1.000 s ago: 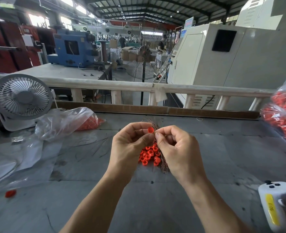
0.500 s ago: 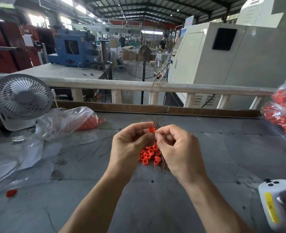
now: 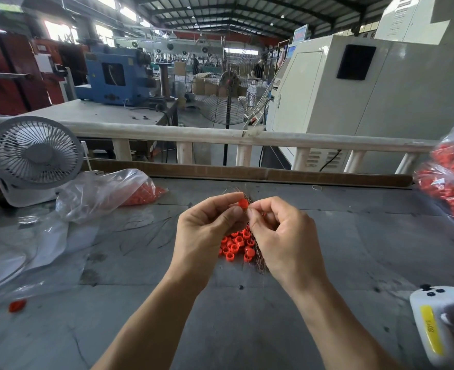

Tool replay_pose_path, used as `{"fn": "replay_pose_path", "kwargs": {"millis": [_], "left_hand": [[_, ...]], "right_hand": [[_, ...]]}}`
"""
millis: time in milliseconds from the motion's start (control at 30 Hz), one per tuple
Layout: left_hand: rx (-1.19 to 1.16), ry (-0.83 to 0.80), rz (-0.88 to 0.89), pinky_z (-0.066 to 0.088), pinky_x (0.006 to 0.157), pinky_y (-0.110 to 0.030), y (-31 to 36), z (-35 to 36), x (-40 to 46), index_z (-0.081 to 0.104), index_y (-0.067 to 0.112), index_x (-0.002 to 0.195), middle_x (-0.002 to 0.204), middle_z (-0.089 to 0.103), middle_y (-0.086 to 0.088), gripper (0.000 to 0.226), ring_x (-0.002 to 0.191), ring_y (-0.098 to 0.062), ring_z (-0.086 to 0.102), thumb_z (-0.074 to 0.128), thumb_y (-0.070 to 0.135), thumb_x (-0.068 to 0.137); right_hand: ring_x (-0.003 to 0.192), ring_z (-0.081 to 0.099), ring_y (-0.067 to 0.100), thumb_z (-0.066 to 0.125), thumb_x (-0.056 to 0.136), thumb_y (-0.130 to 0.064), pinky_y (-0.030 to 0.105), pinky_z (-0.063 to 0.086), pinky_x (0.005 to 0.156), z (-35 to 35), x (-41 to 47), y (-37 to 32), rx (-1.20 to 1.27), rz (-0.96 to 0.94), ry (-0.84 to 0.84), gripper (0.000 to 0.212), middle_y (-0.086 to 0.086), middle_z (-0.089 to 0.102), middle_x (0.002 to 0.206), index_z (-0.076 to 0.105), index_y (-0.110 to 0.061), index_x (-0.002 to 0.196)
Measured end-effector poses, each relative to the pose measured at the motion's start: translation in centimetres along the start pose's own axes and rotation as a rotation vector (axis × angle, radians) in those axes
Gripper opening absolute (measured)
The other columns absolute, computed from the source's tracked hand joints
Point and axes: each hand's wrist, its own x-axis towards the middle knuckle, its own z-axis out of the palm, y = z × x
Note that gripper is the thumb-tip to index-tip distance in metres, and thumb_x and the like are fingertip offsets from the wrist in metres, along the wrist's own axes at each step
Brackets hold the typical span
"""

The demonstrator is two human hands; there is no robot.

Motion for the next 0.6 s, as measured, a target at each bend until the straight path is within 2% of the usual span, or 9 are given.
{"fn": "replay_pose_path", "kwargs": {"millis": [100,267,400,500,600], "left_hand": [[0.010,0.004,0.007,0.062,0.088,-0.040,0.05,-0.01,0.02,0.077,0.006,0.110,0.099,0.076,-0.022,0.027,0.092,-0.034,0.074,0.073,0.011,0.083],[0.011,0.007,0.014,0.062,0.087,-0.038,0.06,-0.09,0.07,0.076,0.005,0.108,0.096,0.076,-0.022,0.025,0.089,-0.032,0.073,0.073,0.011,0.084],[0.071,-0.002,0.038,0.063,0.085,-0.036,-0.03,-0.17,0.08,0.074,0.004,0.108,0.096,0.076,-0.020,0.020,0.087,-0.031,0.073,0.070,0.000,0.089],[0.096,0.004,0.050,0.062,0.085,-0.040,-0.13,-0.15,0.08,0.073,0.004,0.107,0.096,0.074,-0.022,0.019,0.087,-0.032,0.071,0.070,-0.001,0.090],[0.097,0.006,0.055,0.062,0.084,-0.038,-0.16,-0.11,0.14,0.073,0.004,0.107,0.097,0.073,-0.023,0.019,0.085,-0.029,0.071,0.070,0.000,0.089]], "right_hand": [[0.062,0.064,0.003,0.072,0.096,-0.029,0.028,0.055,0.058,-0.03,-0.09,-0.19,-0.035,-0.029,0.005,0.007,-0.018,0.064,0.062,0.072,-0.028,0.088],[0.062,0.064,0.004,0.071,0.096,-0.030,0.029,0.056,0.059,-0.01,-0.16,-0.30,-0.060,-0.050,0.011,0.007,-0.018,0.064,0.063,0.072,-0.028,0.089],[0.064,0.065,0.005,0.070,0.096,-0.030,0.028,0.056,0.060,0.01,-0.16,-0.16,-0.032,-0.033,0.006,0.007,-0.017,0.065,0.065,0.072,-0.028,0.090],[0.064,0.065,0.005,0.070,0.096,-0.030,0.029,0.056,0.061,0.04,-0.19,-0.20,-0.030,-0.031,0.005,0.007,-0.016,0.066,0.066,0.072,-0.028,0.090],[0.065,0.066,0.005,0.070,0.096,-0.030,0.033,0.057,0.063,0.04,-0.15,-0.24,-0.032,-0.019,0.015,0.007,-0.016,0.066,0.066,0.072,-0.028,0.090]]}}
